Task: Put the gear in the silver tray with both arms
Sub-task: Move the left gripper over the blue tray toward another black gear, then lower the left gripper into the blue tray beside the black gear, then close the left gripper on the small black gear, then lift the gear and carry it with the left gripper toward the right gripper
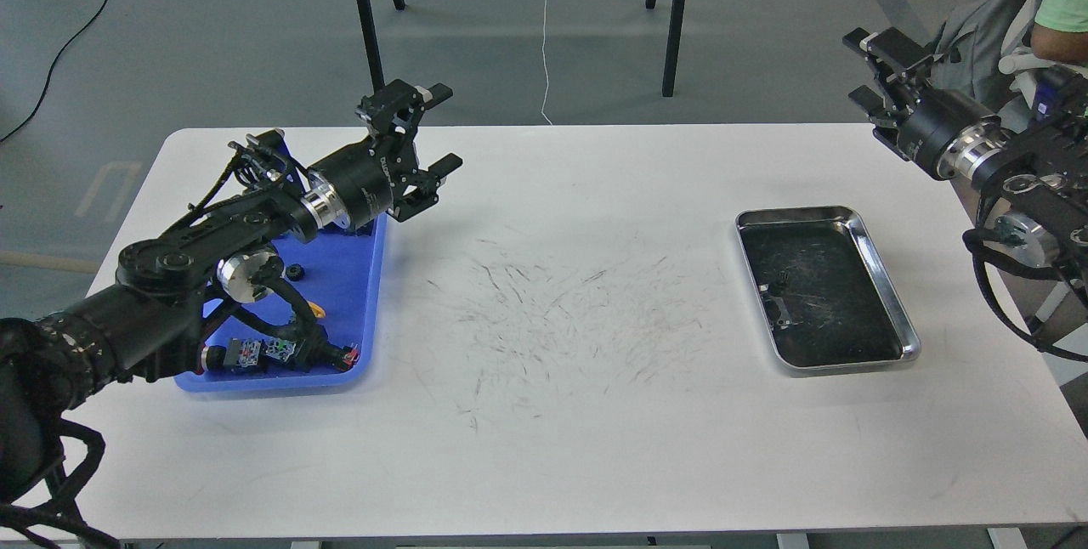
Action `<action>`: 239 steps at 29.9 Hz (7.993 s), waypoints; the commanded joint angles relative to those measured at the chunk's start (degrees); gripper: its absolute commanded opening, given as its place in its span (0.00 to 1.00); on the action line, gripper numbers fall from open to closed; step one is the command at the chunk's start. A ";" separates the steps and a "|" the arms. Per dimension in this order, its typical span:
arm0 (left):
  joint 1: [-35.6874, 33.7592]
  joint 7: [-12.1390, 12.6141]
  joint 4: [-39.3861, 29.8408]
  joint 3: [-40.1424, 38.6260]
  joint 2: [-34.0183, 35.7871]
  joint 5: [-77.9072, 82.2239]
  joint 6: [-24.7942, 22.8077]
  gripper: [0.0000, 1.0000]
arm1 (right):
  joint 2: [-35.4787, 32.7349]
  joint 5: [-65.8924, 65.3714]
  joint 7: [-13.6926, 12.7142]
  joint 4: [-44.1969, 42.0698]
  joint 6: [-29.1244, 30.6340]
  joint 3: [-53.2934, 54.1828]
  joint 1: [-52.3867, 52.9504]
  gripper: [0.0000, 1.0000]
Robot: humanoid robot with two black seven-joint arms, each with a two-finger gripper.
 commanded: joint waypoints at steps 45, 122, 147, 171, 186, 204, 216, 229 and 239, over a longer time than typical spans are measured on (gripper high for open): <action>8.60 0.00 -12.03 -9.49 12.32 2.18 0.02 1.00 | 0.50 14.22 0.00 0.27 -1.37 4.54 -3.08 0.94; -1.95 0.00 -13.78 11.61 24.28 73.73 19.32 0.90 | 2.08 14.40 0.00 8.27 -8.57 6.39 -6.50 0.94; -0.81 0.00 -4.21 12.66 18.30 74.88 23.45 0.76 | 2.26 14.05 0.00 8.27 -8.57 6.39 -6.59 0.94; 1.74 0.00 0.19 12.66 15.22 74.88 24.59 0.59 | 2.78 15.19 0.00 8.27 -8.40 15.00 -9.40 0.95; 1.65 0.00 2.65 13.89 14.43 74.00 24.68 0.59 | 2.96 15.19 0.00 9.85 -8.40 15.27 -9.67 0.95; 3.41 0.00 5.46 16.43 12.59 74.71 26.97 0.38 | 2.61 15.10 0.00 10.64 -8.49 14.65 -10.28 0.95; 3.50 0.00 5.81 16.79 12.68 74.35 28.20 0.29 | 2.69 15.10 0.00 10.82 -8.57 14.56 -10.28 0.95; 2.80 0.00 4.32 16.44 13.55 74.09 28.46 0.13 | 2.69 15.02 0.00 10.73 -8.57 14.30 -10.28 0.95; -0.01 0.00 0.19 16.09 16.01 70.76 28.29 0.11 | 2.78 14.93 0.00 10.64 -8.57 14.04 -10.37 0.95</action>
